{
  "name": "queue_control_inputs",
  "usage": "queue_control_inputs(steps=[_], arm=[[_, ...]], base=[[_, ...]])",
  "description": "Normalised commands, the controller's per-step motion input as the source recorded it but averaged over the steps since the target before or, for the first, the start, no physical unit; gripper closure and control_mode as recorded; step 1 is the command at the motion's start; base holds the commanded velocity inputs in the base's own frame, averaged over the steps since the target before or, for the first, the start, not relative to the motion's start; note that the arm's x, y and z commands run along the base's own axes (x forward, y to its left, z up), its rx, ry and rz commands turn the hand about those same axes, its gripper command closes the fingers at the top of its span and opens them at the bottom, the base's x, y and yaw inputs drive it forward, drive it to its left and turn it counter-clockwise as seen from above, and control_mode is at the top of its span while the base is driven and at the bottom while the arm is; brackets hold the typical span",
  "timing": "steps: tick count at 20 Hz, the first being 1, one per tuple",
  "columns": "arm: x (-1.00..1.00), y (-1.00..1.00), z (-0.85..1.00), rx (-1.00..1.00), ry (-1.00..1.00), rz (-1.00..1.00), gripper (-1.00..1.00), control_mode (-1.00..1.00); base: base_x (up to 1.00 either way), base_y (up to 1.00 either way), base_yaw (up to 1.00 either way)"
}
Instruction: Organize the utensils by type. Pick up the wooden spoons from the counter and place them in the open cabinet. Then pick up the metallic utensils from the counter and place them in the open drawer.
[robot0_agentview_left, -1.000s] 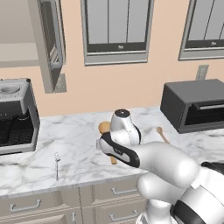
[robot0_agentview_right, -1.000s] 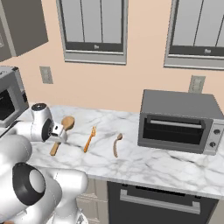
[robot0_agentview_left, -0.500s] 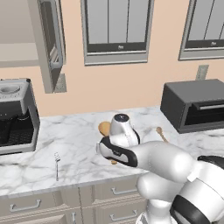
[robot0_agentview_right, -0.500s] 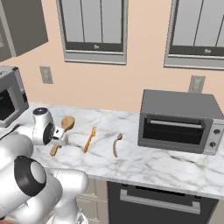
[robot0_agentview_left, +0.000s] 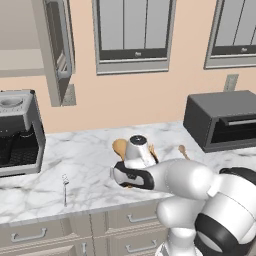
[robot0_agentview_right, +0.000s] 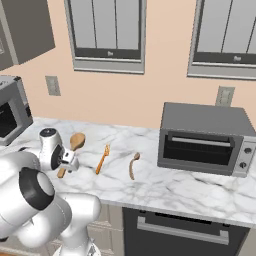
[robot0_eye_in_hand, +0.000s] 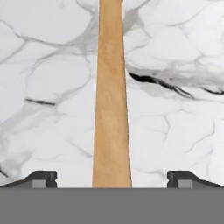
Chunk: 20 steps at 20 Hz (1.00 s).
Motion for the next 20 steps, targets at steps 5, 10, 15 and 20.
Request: queue_control_inputs(steps=[5,10,15,20], arm=[[0.02,0.00,-0.21,0.00,0.00,0.00,-1.00,-1.00],[0.02,0.00,-0.22,0.00,0.00,0.00,-1.00,-1.00],[0.00,0.00,-0.15,0.00,0.00,0.00,1.00,-1.00],[0.00,0.00,0.00,0.00,0.00,0.00,1.00,-1.00]], base=[[0.00,0.00,0.00],[0.00,0.00,0.00],[0.00,0.00,0.00],[0.00,0.00,0.00]])
